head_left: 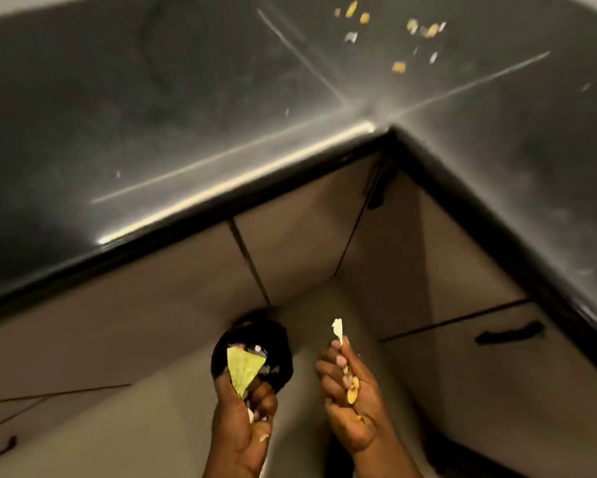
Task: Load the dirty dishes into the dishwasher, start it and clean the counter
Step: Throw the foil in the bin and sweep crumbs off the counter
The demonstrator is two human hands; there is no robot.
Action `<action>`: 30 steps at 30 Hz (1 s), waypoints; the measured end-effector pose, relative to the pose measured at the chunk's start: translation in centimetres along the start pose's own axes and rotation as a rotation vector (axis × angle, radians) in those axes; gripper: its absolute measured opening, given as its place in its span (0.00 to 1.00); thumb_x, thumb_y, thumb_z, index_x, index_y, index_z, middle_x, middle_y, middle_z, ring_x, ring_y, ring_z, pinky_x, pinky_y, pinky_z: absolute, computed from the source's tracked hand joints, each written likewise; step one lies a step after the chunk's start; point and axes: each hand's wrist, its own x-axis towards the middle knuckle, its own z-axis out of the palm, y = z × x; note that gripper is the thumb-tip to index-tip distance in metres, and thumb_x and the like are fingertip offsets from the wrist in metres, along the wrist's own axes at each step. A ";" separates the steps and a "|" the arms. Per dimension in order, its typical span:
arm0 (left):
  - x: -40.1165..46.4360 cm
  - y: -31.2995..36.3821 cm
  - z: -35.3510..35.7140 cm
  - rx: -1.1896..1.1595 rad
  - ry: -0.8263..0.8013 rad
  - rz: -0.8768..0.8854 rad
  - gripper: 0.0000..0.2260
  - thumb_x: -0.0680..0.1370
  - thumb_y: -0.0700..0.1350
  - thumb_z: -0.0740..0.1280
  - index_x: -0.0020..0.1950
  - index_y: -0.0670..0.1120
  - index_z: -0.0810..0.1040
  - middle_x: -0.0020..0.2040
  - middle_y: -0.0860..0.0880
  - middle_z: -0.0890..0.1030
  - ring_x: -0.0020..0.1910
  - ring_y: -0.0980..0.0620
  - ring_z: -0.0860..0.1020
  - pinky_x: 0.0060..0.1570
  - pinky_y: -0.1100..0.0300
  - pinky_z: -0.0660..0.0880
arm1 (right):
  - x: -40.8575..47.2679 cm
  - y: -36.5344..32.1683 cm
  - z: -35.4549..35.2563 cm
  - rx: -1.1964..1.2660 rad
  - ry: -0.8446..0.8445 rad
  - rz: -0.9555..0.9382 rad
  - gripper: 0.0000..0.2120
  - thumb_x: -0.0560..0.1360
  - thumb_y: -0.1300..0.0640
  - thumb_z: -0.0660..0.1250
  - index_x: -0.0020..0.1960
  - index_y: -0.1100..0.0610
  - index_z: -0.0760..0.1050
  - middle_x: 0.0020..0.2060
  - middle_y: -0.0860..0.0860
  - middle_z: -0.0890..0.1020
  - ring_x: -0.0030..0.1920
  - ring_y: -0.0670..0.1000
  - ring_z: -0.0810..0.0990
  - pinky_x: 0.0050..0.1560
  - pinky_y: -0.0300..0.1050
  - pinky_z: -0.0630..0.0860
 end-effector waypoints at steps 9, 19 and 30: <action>13.0 -4.6 -15.5 0.128 0.218 -0.057 0.15 0.79 0.44 0.56 0.32 0.48 0.61 0.27 0.52 0.57 0.22 0.57 0.56 0.21 0.64 0.54 | 8.5 6.0 -18.8 -0.192 0.283 0.077 0.17 0.63 0.65 0.79 0.40 0.60 0.71 0.28 0.50 0.68 0.20 0.44 0.63 0.14 0.34 0.56; 30.4 -6.2 -19.2 0.748 0.175 0.312 0.11 0.74 0.49 0.61 0.55 0.55 0.78 0.56 0.45 0.81 0.55 0.43 0.79 0.56 0.44 0.77 | 24.2 4.5 -29.1 -1.221 0.457 -0.181 0.13 0.78 0.55 0.67 0.61 0.57 0.74 0.40 0.47 0.78 0.37 0.43 0.76 0.30 0.29 0.72; 35.0 -8.7 -21.2 1.168 0.250 0.645 0.21 0.82 0.59 0.53 0.49 0.47 0.79 0.44 0.57 0.80 0.44 0.60 0.76 0.49 0.63 0.71 | 30.0 4.2 -32.9 -1.971 0.503 -0.655 0.10 0.80 0.62 0.59 0.45 0.61 0.77 0.40 0.53 0.78 0.43 0.49 0.77 0.42 0.41 0.70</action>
